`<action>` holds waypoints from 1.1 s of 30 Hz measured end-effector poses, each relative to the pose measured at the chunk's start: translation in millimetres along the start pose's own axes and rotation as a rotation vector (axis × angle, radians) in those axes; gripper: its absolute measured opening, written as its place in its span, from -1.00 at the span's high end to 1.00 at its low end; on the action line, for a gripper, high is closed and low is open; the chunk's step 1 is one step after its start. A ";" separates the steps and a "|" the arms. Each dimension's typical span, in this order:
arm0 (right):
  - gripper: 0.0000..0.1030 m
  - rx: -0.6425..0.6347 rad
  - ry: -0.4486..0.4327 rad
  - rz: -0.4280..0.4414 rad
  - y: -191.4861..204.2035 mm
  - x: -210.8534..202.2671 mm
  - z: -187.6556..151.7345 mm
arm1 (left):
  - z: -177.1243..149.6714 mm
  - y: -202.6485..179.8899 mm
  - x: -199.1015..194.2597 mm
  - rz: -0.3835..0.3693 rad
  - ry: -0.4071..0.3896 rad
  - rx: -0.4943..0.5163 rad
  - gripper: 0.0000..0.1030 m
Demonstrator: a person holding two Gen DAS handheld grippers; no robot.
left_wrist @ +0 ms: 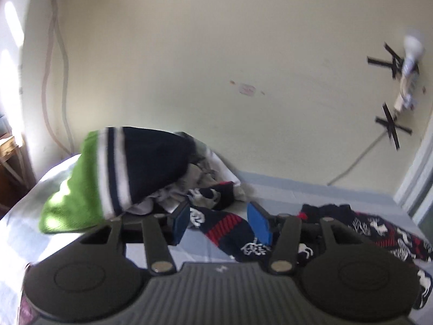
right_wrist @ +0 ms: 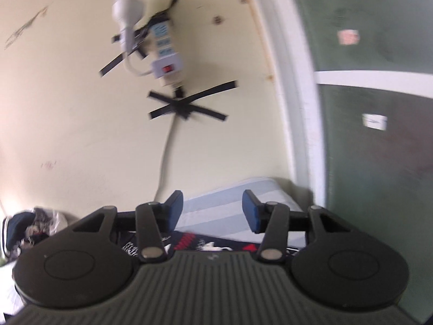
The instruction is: Fold small clothes
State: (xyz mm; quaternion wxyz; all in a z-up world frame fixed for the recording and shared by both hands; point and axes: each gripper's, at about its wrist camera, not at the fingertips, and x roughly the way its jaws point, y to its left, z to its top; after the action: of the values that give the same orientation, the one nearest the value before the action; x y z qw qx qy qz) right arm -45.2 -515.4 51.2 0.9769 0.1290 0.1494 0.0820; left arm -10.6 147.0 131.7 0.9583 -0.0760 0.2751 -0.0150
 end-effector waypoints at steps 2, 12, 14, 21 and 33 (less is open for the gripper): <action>-0.18 -0.055 0.048 0.040 17.4 28.1 0.8 | 8.9 -29.9 40.2 -0.058 0.066 0.101 -0.08; -0.63 -0.395 0.450 0.104 77.4 222.3 -52.2 | -20.6 -120.9 203.4 -0.104 0.476 0.423 -0.68; -0.61 -0.419 0.505 0.103 76.7 242.8 -63.6 | -28.9 -123.0 207.0 -0.104 0.478 0.446 -0.40; 0.70 -0.328 0.451 0.206 69.6 199.1 -58.5 | -27.6 -158.0 175.8 -0.145 0.408 0.553 0.83; 0.53 -0.106 0.190 -0.020 33.1 222.1 32.2 | 85.0 -219.6 263.9 0.022 0.195 0.401 0.34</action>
State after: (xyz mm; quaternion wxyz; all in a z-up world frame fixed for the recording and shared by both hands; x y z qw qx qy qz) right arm 170.0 -447.0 29.9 0.9646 0.0670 0.2380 0.0920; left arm 261.2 -76.9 98.1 0.9232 0.1207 0.3587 -0.0663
